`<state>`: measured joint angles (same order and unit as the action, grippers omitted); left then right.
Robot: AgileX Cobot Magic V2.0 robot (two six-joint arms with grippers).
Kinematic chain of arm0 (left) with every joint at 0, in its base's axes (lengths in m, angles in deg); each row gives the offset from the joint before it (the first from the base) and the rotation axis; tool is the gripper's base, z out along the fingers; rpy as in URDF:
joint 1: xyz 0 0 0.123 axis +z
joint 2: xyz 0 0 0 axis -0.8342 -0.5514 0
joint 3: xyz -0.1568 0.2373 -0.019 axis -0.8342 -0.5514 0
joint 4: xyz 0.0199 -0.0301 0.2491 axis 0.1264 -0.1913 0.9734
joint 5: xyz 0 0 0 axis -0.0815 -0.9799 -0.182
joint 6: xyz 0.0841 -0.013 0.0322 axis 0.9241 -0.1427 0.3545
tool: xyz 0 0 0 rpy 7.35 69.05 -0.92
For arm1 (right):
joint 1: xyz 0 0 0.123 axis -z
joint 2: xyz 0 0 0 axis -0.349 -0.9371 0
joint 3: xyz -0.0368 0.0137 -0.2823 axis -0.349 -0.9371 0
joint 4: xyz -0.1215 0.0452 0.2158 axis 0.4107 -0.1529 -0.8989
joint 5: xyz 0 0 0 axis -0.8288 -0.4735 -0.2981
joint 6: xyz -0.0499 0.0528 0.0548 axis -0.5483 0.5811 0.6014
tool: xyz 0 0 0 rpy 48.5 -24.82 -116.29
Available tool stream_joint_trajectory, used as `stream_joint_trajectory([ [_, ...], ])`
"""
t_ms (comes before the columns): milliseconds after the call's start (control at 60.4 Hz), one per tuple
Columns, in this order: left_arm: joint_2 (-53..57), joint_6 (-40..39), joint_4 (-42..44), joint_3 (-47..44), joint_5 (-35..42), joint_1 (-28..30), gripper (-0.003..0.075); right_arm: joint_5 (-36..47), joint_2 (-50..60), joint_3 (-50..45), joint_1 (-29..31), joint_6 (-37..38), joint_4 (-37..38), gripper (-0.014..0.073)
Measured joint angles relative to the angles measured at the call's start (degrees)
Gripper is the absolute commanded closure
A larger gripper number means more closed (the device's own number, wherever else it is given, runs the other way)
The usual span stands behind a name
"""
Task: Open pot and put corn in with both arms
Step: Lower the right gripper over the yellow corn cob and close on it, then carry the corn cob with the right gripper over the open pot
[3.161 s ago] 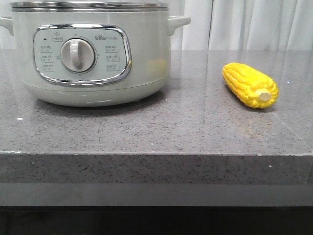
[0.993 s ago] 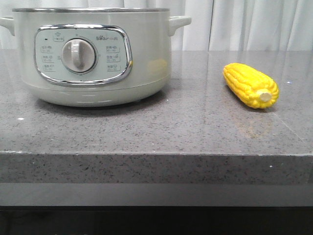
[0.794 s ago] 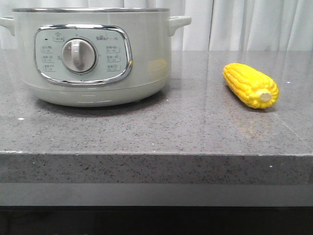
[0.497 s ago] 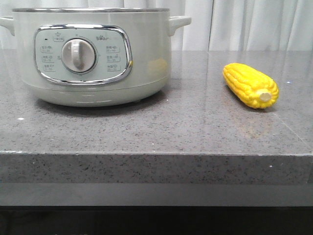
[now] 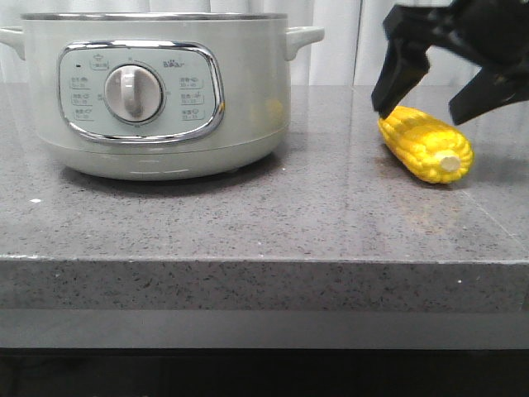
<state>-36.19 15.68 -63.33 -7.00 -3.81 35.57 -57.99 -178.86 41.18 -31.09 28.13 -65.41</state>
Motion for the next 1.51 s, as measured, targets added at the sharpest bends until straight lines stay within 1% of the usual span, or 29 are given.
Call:
stream_joint_trajectory([
  [99,0.00,0.00,0.00,0.00,0.00,0.00,0.0386,-0.10,-2.18,0.59,0.00,0.00,-0.03,-0.0053],
  [149,0.00,0.00,0.00,0.00,0.00,0.00,0.0385,-0.31,-2.59,0.69,-0.10,0.00,-0.03,-0.0019],
  [232,0.00,0.00,0.00,0.00,0.00,0.00,0.0386,-0.94,-2.87,0.92,-0.04,0.00,-0.03,0.0087],
  [314,0.00,0.00,0.00,0.00,0.00,0.00,0.0385,-1.29,-2.87,1.29,-0.04,0.00,-0.03,0.0223],
  [397,0.00,0.00,0.00,0.00,0.00,0.00,0.0385,-1.29,-2.87,1.56,-0.04,0.00,-0.03,0.0307],
  [447,0.00,0.00,0.00,0.00,0.00,0.00,0.0385,-1.51,-2.87,2.00,-0.04,0.00,-0.03,0.0328],
  [579,0.00,0.00,-0.02,0.00,0.00,0.00,0.0386,-2.26,-2.87,3.91,-0.04,0.00,-0.03,0.0328],
  [695,0.00,0.00,-0.12,0.00,0.00,0.00,0.0385,-2.65,-2.04,7.74,-0.04,0.00,-0.03,0.0328],
  [877,0.00,0.00,-0.12,0.00,0.00,0.00,0.0385,-3.90,-1.26,17.18,-0.90,0.00,-0.03,0.0328],
  [1010,0.00,0.00,-0.12,0.00,0.00,0.00,0.0386,-3.93,-1.64,24.75,-4.70,-0.26,0.07,0.0328],
  [1109,0.00,0.00,-0.12,0.00,0.00,0.00,0.0385,-3.93,-3.88,30.86,-9.77,-1.50,0.07,0.0328],
  [1208,0.00,0.00,-0.12,0.00,0.00,0.00,0.0385,-3.93,-7.88,35.74,-15.16,-3.17,0.07,0.0328],
  [1357,0.00,0.00,-0.12,0.00,0.00,0.00,0.0386,-4.27,-14.17,40.17,-20.48,-4.21,-0.04,0.0321],
  [1407,0.00,0.00,-0.12,0.00,0.00,0.00,0.0386,-4.57,-15.98,40.61,-21.50,-4.35,-0.04,0.0296],
  [1506,0.00,0.00,-0.12,0.00,0.00,0.00,0.0385,-6.75,-18.42,40.81,-22.36,-4.48,-0.04,0.0214],
])
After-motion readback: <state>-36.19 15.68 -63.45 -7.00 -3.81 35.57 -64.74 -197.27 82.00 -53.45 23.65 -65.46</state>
